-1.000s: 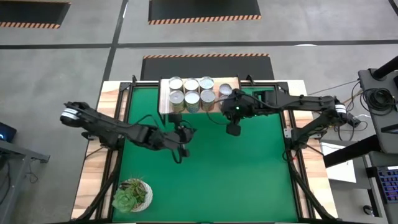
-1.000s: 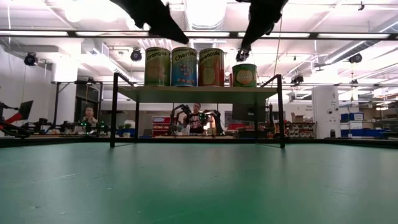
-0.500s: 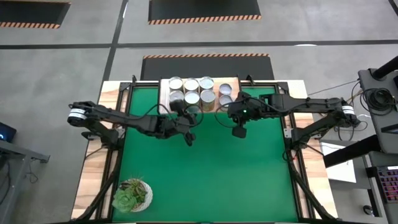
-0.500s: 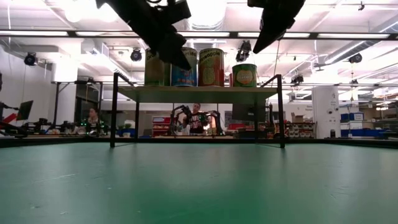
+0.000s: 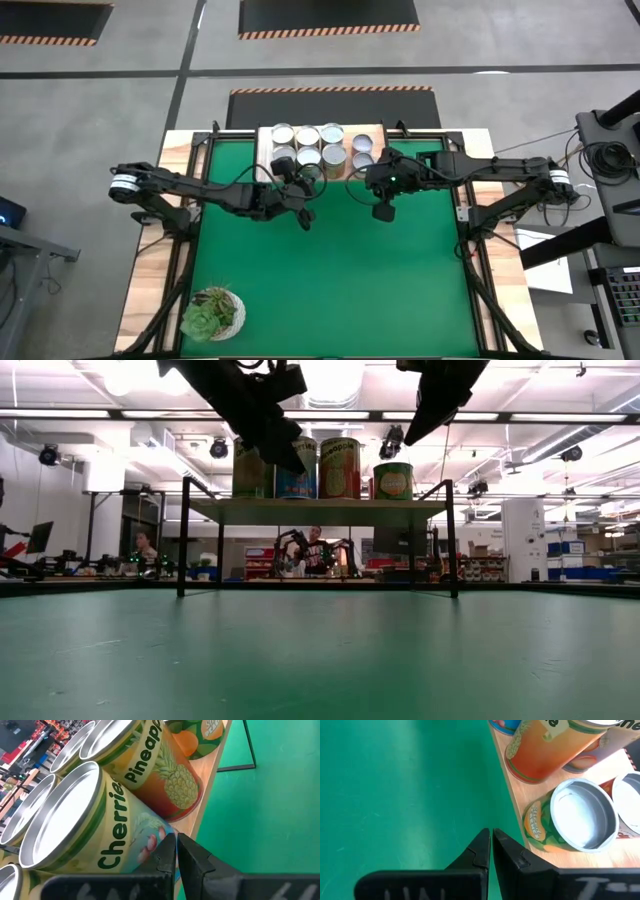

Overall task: Pick and place cans onto a shelf
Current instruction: Adjust the canned goods on the shelf, then return to Home Position

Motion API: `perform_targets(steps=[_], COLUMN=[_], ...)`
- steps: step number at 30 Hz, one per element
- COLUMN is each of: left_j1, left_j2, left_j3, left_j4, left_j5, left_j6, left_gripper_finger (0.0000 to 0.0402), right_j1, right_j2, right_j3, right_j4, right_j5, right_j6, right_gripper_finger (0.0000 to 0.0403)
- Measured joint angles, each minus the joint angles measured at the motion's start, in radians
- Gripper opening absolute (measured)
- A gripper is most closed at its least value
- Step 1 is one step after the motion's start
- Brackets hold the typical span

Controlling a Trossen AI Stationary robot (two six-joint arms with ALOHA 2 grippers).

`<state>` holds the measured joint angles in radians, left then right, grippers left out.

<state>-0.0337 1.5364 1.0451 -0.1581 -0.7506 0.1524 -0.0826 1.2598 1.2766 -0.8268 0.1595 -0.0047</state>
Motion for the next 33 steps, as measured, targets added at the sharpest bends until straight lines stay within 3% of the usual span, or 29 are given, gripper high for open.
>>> perform_targets(steps=[19, 25, 29, 33], left_j1=[-0.001, -0.201, -0.389, -0.600], left_j2=[-0.008, -0.113, -0.245, -0.395], left_j3=[0.000, -0.007, -0.068, -0.178], left_j4=[-0.002, -0.003, -0.044, -0.053], left_j5=[0.000, 0.050, 0.130, 0.189], left_j6=[-0.018, 0.007, 0.055, -0.047], left_gripper_finger=[0.0000, 0.0000, 0.0000, 0.0000], right_j1=[0.000, 0.037, 0.095, 0.162], right_j2=[0.000, -0.044, -0.118, -0.204], right_j3=[-0.004, -0.126, -0.306, -0.508], right_j4=[0.003, 0.163, 0.394, 0.645], right_j5=[0.000, 0.000, -0.003, -0.043], right_j6=[-0.009, -0.068, -0.142, -0.251], right_gripper_finger=[0.0009, 0.0009, 0.0009, 0.0009])
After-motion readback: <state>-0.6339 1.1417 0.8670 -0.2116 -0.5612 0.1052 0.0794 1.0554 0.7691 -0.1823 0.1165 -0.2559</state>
